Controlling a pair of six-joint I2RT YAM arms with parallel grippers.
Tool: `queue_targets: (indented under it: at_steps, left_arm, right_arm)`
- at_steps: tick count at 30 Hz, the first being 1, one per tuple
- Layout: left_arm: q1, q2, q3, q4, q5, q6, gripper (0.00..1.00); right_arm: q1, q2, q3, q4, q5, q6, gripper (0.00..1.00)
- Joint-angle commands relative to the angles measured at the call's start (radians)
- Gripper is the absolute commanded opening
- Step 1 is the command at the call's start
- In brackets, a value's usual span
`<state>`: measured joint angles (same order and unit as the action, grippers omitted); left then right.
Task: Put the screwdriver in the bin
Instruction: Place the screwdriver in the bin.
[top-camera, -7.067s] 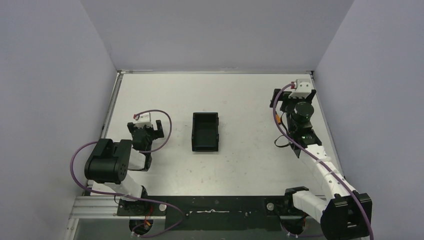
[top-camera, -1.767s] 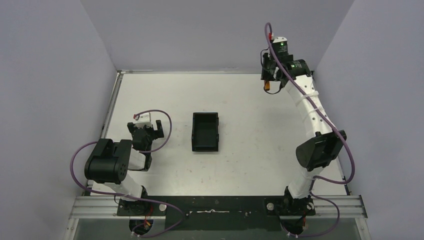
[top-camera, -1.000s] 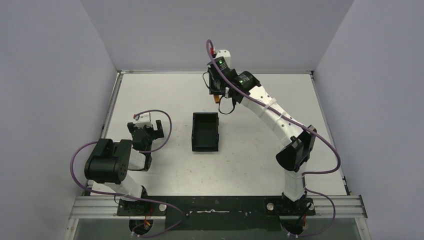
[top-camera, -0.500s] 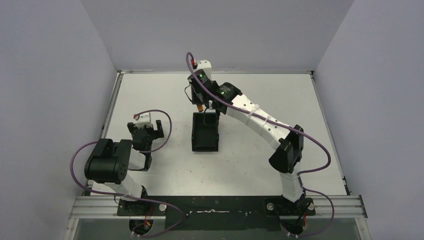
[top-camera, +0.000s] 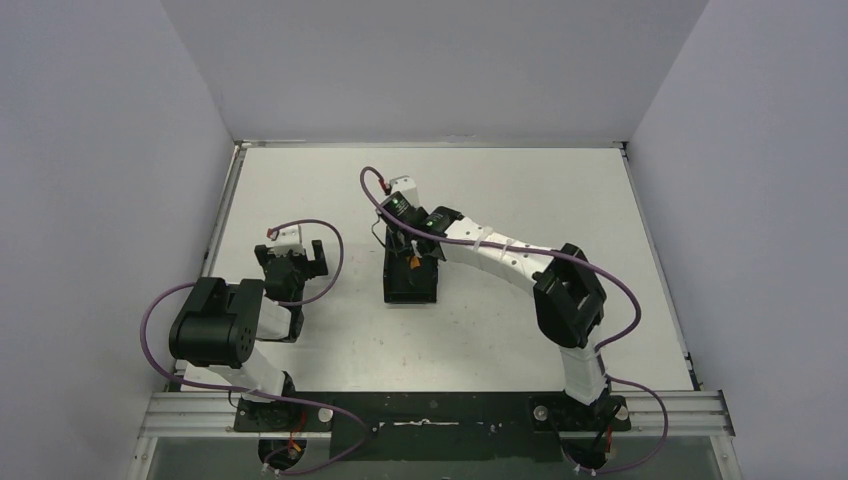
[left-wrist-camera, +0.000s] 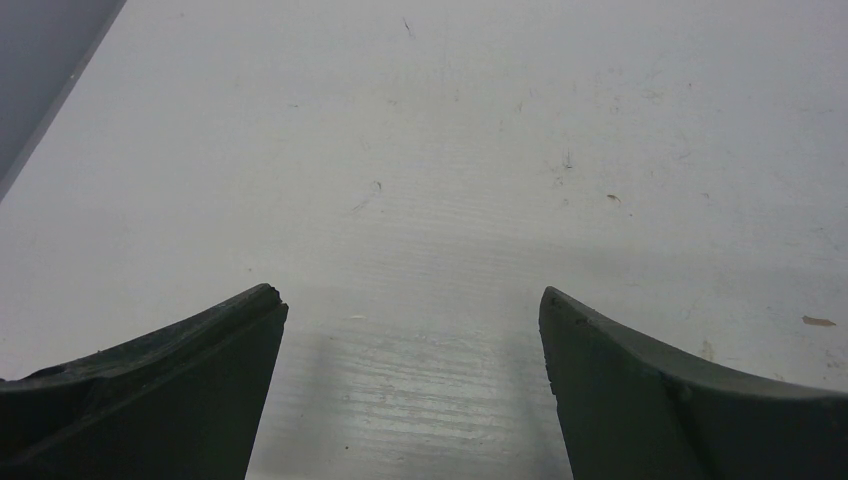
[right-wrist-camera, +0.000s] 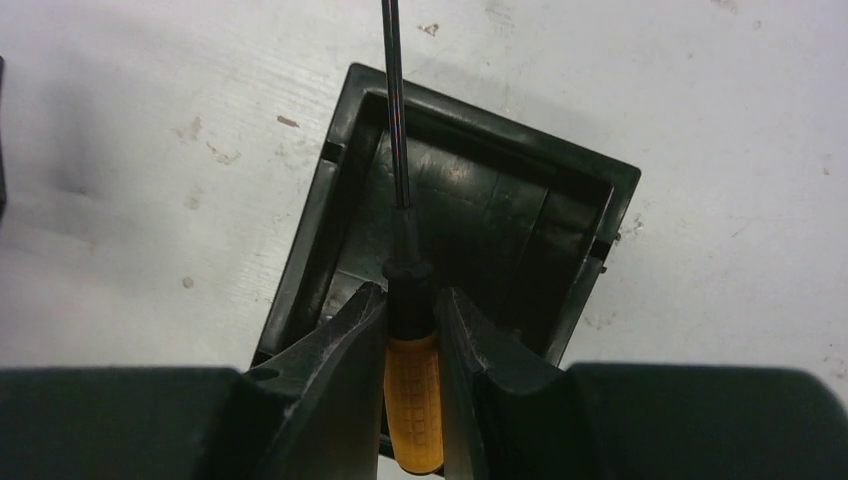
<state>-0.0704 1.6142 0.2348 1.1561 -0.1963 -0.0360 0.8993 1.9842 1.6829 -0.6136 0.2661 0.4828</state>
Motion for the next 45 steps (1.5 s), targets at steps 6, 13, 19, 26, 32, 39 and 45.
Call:
queue_targets:
  at_steps: [6,13,19,26,32,39,45]
  left_arm:
    - [-0.002,-0.003,0.02,0.053,0.009,0.006,0.97]
    - [-0.002,-0.003,0.02,0.053,0.009,0.007,0.97]
    - [-0.002,-0.003,0.02,0.054,0.009,0.006,0.97]
    - [-0.002,-0.004,0.02,0.053,0.009,0.006,0.97]
    - [-0.002,-0.003,0.02,0.053,0.009,0.007,0.97]
    - [-0.002,-0.003,0.02,0.053,0.009,0.006,0.97]
    - [-0.002,-0.004,0.02,0.054,0.009,0.007,0.97]
  right_arm:
    - [0.019,-0.117,-0.164,0.202,0.005,-0.064,0.0]
    - [0.021,-0.124,-0.252,0.247,-0.02,-0.059,0.01]
    - [0.023,-0.096,-0.247,0.229,-0.028,-0.07,0.19]
    - [0.024,-0.086,-0.235,0.215,-0.053,-0.062,0.38]
    - [0.031,-0.093,-0.232,0.212,-0.057,-0.059,0.45]
    - [0.047,-0.124,-0.206,0.192,-0.045,-0.059,0.43]
    - [0.06,-0.136,-0.172,0.153,-0.025,-0.055,0.5]
